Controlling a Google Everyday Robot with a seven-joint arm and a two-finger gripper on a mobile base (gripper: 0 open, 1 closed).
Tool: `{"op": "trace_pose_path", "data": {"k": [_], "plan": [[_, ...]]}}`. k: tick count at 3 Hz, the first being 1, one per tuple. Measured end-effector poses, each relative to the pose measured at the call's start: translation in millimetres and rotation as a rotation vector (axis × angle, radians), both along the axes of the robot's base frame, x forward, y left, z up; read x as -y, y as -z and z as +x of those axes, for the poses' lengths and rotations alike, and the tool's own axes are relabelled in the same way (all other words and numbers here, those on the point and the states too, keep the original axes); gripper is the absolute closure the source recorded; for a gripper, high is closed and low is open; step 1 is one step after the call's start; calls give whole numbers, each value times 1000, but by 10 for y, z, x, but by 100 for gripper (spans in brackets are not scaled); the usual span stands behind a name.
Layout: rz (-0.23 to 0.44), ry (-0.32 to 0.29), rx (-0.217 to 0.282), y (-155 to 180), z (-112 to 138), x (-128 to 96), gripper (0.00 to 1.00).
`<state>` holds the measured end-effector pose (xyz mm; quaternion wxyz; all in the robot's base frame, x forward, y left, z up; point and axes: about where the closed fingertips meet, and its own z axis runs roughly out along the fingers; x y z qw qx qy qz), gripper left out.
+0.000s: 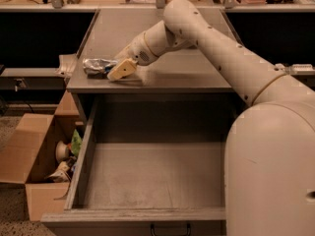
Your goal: Place redbull can into top drawer
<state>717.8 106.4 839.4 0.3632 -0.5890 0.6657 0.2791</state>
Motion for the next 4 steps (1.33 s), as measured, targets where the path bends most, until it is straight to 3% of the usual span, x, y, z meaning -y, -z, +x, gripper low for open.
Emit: {"op": "trace_pose_path", "data": {"k": [2, 3, 4], "plan": [[31, -10, 0, 37, -64, -45, 85], [71, 5, 14, 10, -150, 45, 100], [102, 41, 32, -37, -294, 254, 100]]}}
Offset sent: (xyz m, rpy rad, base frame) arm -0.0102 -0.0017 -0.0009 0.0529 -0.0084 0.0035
